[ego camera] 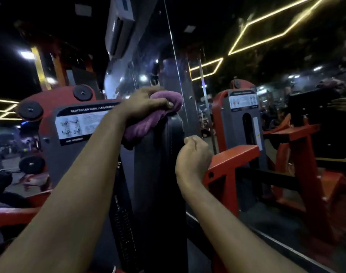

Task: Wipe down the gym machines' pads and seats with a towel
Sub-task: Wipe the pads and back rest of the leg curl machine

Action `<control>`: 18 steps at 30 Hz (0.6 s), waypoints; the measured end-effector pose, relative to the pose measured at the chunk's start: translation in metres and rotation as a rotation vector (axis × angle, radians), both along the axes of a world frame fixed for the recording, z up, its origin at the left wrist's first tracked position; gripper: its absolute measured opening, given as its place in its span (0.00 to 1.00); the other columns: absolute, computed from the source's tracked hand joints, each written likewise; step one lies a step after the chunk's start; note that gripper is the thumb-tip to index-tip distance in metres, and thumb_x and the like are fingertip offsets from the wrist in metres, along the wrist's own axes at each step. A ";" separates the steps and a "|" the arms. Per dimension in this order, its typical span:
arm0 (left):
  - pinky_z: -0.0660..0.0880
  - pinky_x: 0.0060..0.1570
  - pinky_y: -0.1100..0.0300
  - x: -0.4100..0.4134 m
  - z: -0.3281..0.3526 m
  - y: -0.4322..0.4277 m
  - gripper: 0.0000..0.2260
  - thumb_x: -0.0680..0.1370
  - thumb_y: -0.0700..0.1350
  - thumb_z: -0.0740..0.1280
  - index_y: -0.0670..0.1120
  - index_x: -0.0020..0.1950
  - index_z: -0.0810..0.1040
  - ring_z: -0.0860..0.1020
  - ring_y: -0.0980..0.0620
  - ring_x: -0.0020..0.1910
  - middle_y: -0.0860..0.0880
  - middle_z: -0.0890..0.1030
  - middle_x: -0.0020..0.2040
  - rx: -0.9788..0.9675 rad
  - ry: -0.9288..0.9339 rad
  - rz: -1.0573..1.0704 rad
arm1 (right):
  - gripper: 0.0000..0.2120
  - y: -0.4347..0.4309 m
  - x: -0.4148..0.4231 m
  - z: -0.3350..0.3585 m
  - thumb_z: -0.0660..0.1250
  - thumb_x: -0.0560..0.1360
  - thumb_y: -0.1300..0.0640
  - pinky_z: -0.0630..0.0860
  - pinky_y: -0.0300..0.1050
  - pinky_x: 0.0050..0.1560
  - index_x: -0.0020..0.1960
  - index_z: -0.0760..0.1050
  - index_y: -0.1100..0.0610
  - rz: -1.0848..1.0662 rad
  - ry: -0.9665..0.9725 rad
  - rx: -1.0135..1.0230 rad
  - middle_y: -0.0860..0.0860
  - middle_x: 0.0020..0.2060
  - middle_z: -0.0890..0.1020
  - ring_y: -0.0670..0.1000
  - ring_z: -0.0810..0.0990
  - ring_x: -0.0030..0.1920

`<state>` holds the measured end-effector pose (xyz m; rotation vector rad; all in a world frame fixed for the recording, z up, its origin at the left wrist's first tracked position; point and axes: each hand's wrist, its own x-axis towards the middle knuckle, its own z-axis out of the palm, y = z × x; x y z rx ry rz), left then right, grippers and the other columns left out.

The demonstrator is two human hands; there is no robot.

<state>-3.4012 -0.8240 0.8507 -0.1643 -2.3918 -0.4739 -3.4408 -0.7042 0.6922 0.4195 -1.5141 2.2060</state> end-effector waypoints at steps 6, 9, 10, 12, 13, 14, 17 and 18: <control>0.76 0.60 0.47 -0.006 0.019 0.004 0.17 0.68 0.59 0.71 0.54 0.53 0.83 0.81 0.51 0.52 0.54 0.84 0.49 -0.075 -0.167 0.001 | 0.10 -0.001 0.008 0.017 0.57 0.69 0.56 0.70 0.52 0.40 0.30 0.70 0.49 -0.013 -0.132 -0.035 0.45 0.27 0.74 0.54 0.73 0.34; 0.75 0.58 0.50 -0.011 0.036 0.019 0.20 0.67 0.62 0.68 0.55 0.54 0.81 0.80 0.52 0.52 0.55 0.84 0.51 -0.206 -0.309 0.114 | 0.10 0.002 0.012 0.026 0.58 0.68 0.55 0.67 0.53 0.40 0.28 0.67 0.51 -0.029 -0.188 0.019 0.47 0.26 0.74 0.55 0.72 0.34; 0.76 0.56 0.50 -0.013 0.042 0.024 0.21 0.67 0.63 0.68 0.54 0.55 0.81 0.80 0.51 0.52 0.55 0.84 0.52 -0.252 -0.342 0.152 | 0.10 0.004 0.011 0.031 0.58 0.68 0.56 0.66 0.53 0.39 0.28 0.67 0.52 -0.018 -0.217 0.035 0.48 0.25 0.74 0.55 0.72 0.34; 0.76 0.53 0.50 -0.010 0.042 0.036 0.20 0.68 0.63 0.67 0.55 0.55 0.79 0.80 0.49 0.53 0.54 0.83 0.52 -0.326 -0.363 0.177 | 0.10 0.007 0.010 0.037 0.59 0.67 0.56 0.64 0.53 0.38 0.27 0.67 0.55 0.022 -0.280 0.066 0.46 0.24 0.72 0.52 0.69 0.32; 0.75 0.51 0.51 -0.004 0.037 0.041 0.19 0.69 0.63 0.67 0.56 0.55 0.77 0.79 0.49 0.52 0.54 0.82 0.52 -0.327 -0.353 0.171 | 0.10 0.009 0.010 0.040 0.59 0.67 0.57 0.65 0.56 0.39 0.28 0.69 0.57 0.042 -0.312 0.081 0.47 0.23 0.72 0.52 0.68 0.32; 0.75 0.49 0.52 0.002 0.032 0.045 0.18 0.70 0.63 0.68 0.57 0.56 0.76 0.78 0.50 0.53 0.55 0.81 0.53 -0.303 -0.334 0.166 | 0.10 0.010 0.009 0.042 0.59 0.67 0.57 0.66 0.58 0.40 0.28 0.70 0.59 0.054 -0.354 0.095 0.48 0.24 0.73 0.52 0.68 0.32; 0.72 0.49 0.56 0.022 0.015 0.055 0.19 0.72 0.57 0.70 0.57 0.62 0.75 0.75 0.52 0.56 0.54 0.78 0.58 -0.308 -0.252 0.176 | 0.12 0.014 0.012 0.052 0.58 0.66 0.57 0.70 0.59 0.43 0.31 0.75 0.64 0.089 -0.489 0.068 0.59 0.30 0.78 0.52 0.71 0.35; 0.71 0.50 0.56 0.022 0.016 0.055 0.20 0.71 0.55 0.71 0.56 0.63 0.75 0.74 0.51 0.57 0.54 0.77 0.59 -0.322 -0.251 0.164 | 0.13 0.016 0.011 0.056 0.58 0.66 0.57 0.70 0.58 0.43 0.31 0.77 0.63 0.106 -0.532 0.070 0.58 0.30 0.80 0.52 0.72 0.35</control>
